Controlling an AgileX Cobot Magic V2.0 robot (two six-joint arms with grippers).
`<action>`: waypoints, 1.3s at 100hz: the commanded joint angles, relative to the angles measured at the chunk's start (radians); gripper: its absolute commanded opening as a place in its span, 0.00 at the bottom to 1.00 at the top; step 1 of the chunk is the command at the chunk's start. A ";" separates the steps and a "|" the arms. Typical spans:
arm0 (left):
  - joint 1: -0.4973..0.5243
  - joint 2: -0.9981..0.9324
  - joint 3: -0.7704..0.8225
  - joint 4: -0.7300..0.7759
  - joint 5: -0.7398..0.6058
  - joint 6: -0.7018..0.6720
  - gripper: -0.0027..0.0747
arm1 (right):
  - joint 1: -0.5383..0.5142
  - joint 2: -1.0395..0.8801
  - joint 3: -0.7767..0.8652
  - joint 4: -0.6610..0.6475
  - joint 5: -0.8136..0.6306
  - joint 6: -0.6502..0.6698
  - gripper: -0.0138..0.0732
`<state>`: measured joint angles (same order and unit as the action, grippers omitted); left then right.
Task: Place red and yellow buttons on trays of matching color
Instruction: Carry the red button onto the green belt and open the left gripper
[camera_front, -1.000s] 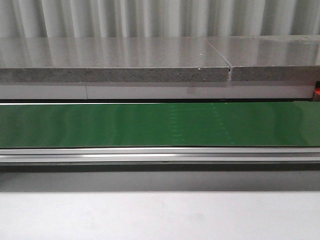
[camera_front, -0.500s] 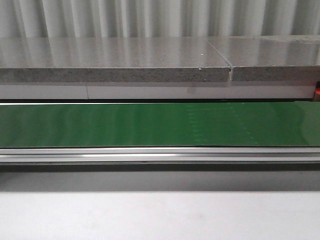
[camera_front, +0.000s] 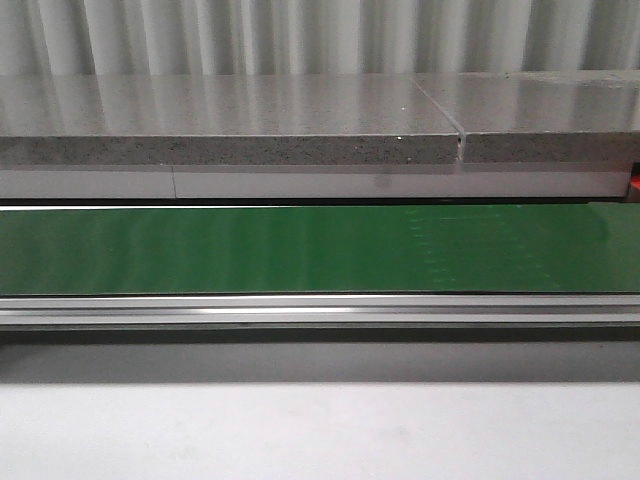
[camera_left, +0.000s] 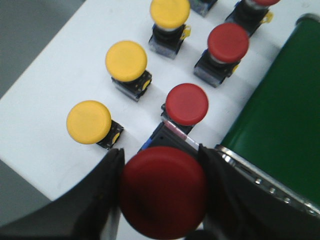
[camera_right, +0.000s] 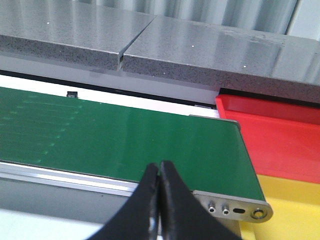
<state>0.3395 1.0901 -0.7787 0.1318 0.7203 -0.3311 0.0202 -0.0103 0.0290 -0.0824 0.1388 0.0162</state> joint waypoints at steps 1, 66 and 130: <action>-0.030 -0.054 -0.053 -0.003 -0.031 0.014 0.01 | 0.000 -0.016 -0.007 -0.010 -0.079 -0.004 0.08; -0.358 0.273 -0.319 -0.030 0.035 0.117 0.01 | 0.000 -0.016 -0.007 -0.010 -0.079 -0.004 0.08; -0.360 0.442 -0.383 -0.028 0.100 0.124 0.18 | 0.000 -0.016 -0.007 -0.010 -0.079 -0.004 0.08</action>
<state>-0.0129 1.5628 -1.1330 0.0930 0.8209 -0.2053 0.0202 -0.0103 0.0290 -0.0824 0.1388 0.0162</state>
